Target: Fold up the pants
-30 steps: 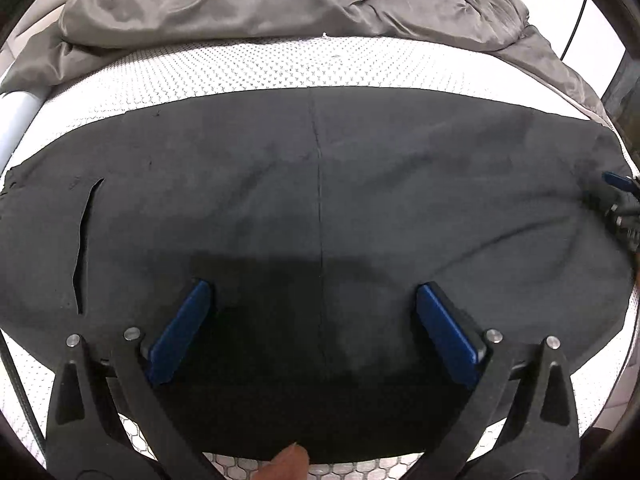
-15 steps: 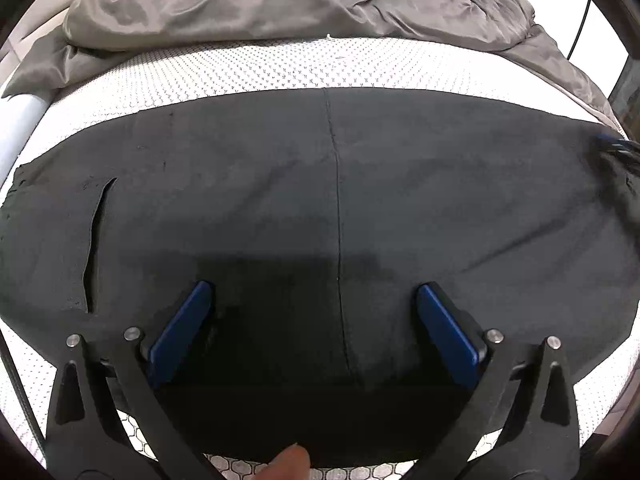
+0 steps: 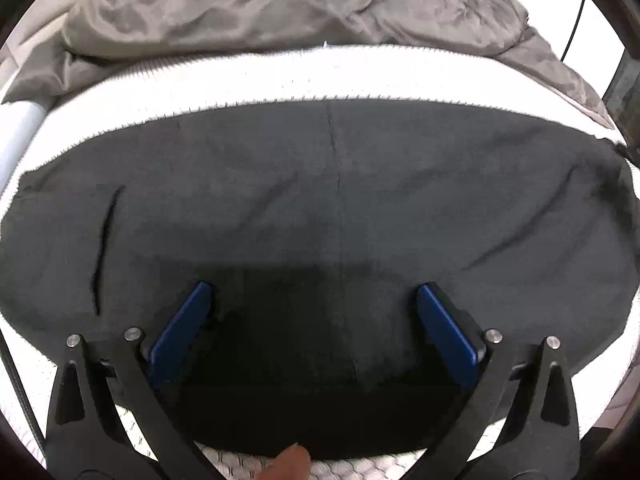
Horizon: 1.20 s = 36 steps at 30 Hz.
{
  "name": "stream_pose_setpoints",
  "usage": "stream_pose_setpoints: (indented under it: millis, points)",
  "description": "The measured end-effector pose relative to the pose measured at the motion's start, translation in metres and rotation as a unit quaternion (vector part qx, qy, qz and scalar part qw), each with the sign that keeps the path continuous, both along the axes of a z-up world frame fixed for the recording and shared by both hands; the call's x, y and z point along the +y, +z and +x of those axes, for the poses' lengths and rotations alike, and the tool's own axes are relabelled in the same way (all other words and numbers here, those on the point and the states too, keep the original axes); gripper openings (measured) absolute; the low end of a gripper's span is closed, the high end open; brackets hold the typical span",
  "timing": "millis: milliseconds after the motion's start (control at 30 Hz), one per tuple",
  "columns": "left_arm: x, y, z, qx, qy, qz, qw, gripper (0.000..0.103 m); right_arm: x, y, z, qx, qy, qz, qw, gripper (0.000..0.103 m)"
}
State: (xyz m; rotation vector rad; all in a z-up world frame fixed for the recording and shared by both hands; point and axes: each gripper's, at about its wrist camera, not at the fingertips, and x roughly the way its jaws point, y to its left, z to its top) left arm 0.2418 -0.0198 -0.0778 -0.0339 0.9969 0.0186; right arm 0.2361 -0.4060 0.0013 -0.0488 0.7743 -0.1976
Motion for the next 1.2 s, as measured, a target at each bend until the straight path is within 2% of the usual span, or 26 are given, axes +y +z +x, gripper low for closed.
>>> stream_pose_setpoints:
  millis: [67,167,233,300,367,400,500,567,733,800,833,867,900,933,1000,1100,1133,1167,1200]
  points:
    - [-0.007,0.008,-0.006,-0.014,-0.013,-0.011,0.9998,0.102,0.028,-0.001,-0.033,-0.01,0.031,0.04,0.999,0.088]
    - [-0.028,0.008,-0.011,-0.009,-0.042,-0.021,0.9989,0.102,0.07,-0.019,-0.057,0.038,0.071,0.052,0.995,0.088]
    - [-0.046,0.001,-0.013,-0.001,-0.063,-0.001,0.998,0.102,0.099,-0.033,-0.074,0.04,0.099,0.057,0.993,0.088]
    - [-0.052,-0.006,-0.016,0.004,-0.06,0.027,0.9978,0.103,0.12,-0.051,-0.079,0.056,0.122,0.055,0.989,0.088]
    - [-0.043,-0.008,-0.023,0.005,-0.054,0.018,0.9984,0.103,0.135,-0.074,-0.082,0.07,0.136,0.012,0.988,0.088]
    - [-0.033,-0.009,-0.028,0.005,-0.049,0.011,0.9987,0.103,0.136,-0.079,-0.082,0.068,0.14,0.002,0.988,0.088]
    - [0.009,-0.006,-0.043,-0.001,-0.026,0.018,0.9995,0.103,0.126,-0.079,-0.082,0.066,0.135,0.04,0.988,0.088]
    - [0.036,-0.004,-0.047,0.001,-0.006,0.016,0.9999,0.103,0.127,-0.078,-0.081,0.068,0.134,0.038,0.988,0.09]
    - [0.114,0.002,-0.058,0.002,0.069,0.058,0.9959,0.103,0.122,-0.084,-0.07,0.069,0.134,0.035,0.988,0.092]
    - [0.144,0.004,-0.06,-0.004,0.095,0.052,0.9941,0.103,0.12,-0.083,-0.07,0.07,0.137,0.035,0.987,0.093]
    - [0.163,0.004,-0.06,-0.007,0.113,0.036,0.9929,0.102,0.12,-0.083,-0.069,0.07,0.139,0.036,0.987,0.093]
    - [0.177,0.003,-0.059,-0.004,0.125,0.024,0.9918,0.097,0.119,-0.082,-0.077,0.069,0.139,0.036,0.987,0.093]
    - [0.189,0.003,-0.06,0.0,0.134,0.012,0.991,0.085,0.119,-0.082,-0.078,0.069,0.14,0.037,0.987,0.093]
    - [0.201,0.004,-0.06,0.002,0.142,-0.011,0.9898,0.078,0.118,-0.082,-0.078,0.069,0.14,0.038,0.987,0.093]
    - [0.212,0.016,-0.062,-0.002,0.159,-0.017,0.9871,0.048,0.119,-0.083,-0.077,0.069,0.14,0.037,0.987,0.093]
    - [0.208,0.042,-0.057,-0.044,0.124,-0.01,0.9912,0.032,0.119,-0.083,-0.074,0.069,0.139,0.035,0.987,0.093]
    - [0.206,0.044,-0.049,-0.043,0.111,-0.011,0.9929,0.029,0.118,-0.084,-0.073,0.069,0.139,0.034,0.987,0.093]
    - [0.204,0.044,-0.042,-0.038,0.103,-0.014,0.9939,0.02,0.118,-0.084,-0.073,0.069,0.14,0.035,0.987,0.094]
    - [0.201,0.039,-0.032,-0.027,0.091,-0.023,0.9952,0.016,0.118,-0.084,-0.073,0.069,0.139,0.035,0.987,0.094]
